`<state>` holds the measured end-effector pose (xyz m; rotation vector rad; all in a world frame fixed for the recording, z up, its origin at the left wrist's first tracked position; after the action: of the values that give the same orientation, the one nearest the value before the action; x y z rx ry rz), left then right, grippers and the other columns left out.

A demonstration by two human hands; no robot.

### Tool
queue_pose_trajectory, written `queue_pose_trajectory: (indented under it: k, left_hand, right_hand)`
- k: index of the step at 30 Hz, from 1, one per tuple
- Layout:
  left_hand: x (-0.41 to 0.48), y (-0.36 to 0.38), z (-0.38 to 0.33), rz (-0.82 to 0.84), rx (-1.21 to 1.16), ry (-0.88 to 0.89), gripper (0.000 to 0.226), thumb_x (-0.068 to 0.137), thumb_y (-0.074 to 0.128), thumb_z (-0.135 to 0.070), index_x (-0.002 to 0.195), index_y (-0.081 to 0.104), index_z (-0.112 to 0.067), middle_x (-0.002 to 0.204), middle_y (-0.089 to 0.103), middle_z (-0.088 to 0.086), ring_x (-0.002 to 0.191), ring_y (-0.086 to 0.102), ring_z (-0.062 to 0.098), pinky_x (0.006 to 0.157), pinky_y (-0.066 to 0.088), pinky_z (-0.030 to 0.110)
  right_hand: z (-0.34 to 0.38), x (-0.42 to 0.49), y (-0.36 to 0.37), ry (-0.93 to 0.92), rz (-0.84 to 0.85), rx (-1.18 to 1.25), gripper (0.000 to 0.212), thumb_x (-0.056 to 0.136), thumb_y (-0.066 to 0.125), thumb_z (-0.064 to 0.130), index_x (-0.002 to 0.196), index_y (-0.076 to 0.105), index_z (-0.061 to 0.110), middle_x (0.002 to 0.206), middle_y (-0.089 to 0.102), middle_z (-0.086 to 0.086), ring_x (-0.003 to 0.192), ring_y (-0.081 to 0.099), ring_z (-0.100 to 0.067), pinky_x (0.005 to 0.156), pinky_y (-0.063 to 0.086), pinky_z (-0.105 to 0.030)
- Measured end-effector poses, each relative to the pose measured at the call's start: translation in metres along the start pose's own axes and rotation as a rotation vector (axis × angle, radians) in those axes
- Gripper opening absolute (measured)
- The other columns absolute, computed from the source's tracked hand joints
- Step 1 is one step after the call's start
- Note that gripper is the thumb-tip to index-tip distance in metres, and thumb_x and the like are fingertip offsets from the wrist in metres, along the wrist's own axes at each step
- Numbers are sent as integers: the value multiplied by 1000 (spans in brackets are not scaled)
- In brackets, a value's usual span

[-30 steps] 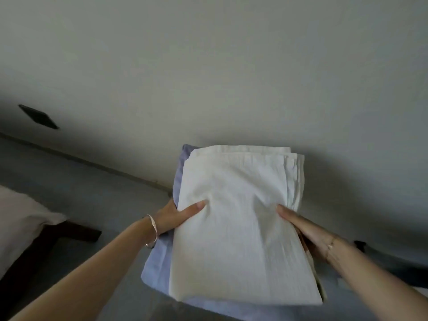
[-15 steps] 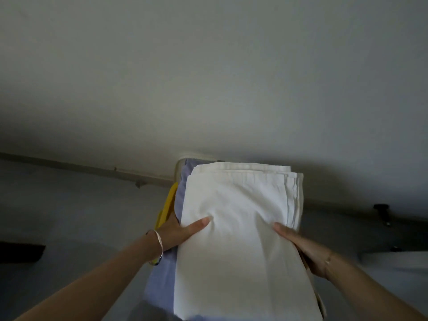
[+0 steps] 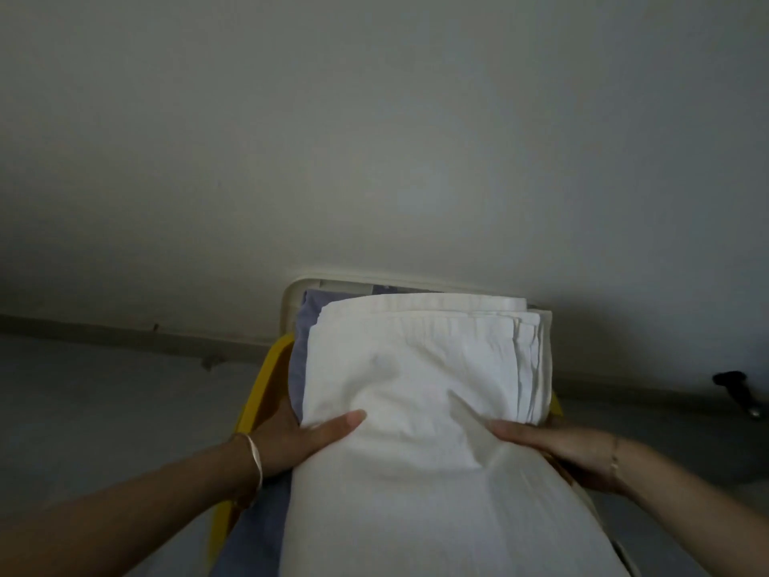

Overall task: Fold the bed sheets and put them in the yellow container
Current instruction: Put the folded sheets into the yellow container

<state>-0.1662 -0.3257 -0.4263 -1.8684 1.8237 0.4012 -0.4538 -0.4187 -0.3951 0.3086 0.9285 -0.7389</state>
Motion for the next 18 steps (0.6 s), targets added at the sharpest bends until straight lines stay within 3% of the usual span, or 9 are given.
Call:
queue_pose_trajectory:
  k: [3,6,9,11,13,15,18]
  left_hand:
    - [-2,3,-11,28,-47,91,95,21,72,-80,106,40,-51,102,52,-30,88,53,-12,68,46,6]
    - [-4,1,-24,22,-73,186,100,46,73,-74,131,36,-35,120,52,-21,95,55,-12,68,45,2]
    - [-7,-3,-28,-8,-209,127,109,39,70,-80,133,41,-34,124,58,-10,105,59,4,80,50,15]
    - [-11,-4,-24,-46,-263,59,100,49,62,-77,136,42,-33,130,56,-4,112,57,16,92,46,29]
    - [-15,-2,-19,-29,-294,10,94,45,64,-78,128,47,-36,126,59,-3,111,58,19,92,46,32]
    - [-15,-1,-19,-6,-305,20,95,30,70,-81,115,53,-41,120,62,-7,105,60,15,87,48,30]
    - [-19,-5,-35,-31,-299,96,83,52,65,-71,127,49,-38,129,58,-7,108,60,14,89,46,28]
  right_hand:
    - [-2,-1,3,-48,-21,-17,101,11,86,62,99,47,35,104,63,6,93,62,-9,69,53,-20]
    - [0,-9,8,-68,-31,-40,101,13,84,66,102,50,34,108,65,4,96,63,-10,71,51,-23]
    - [1,-17,13,-52,-42,-33,106,12,83,69,106,51,32,110,64,3,98,61,-11,72,48,-24]
    - [-1,-25,18,-24,-52,-6,109,8,82,69,105,51,29,108,63,1,95,61,-12,71,47,-25]
    - [-4,-31,21,6,-81,4,119,7,80,70,113,47,26,109,61,-1,97,60,-15,77,47,-29]
    - [-6,-31,22,8,-108,-32,126,16,78,75,126,43,24,119,59,-3,108,57,-18,94,43,-36]
    - [4,-37,18,-46,-159,-60,116,35,73,75,134,46,21,122,62,-3,112,59,-19,106,38,-39]
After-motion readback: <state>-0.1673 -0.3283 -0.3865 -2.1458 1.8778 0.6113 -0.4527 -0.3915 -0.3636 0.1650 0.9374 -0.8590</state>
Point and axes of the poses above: each hand's wrist, its own x-axis towards the middle knuckle, its own y-axis out of the palm, z = x × y, the point moved 4 cm from there along x, towards the middle knuckle
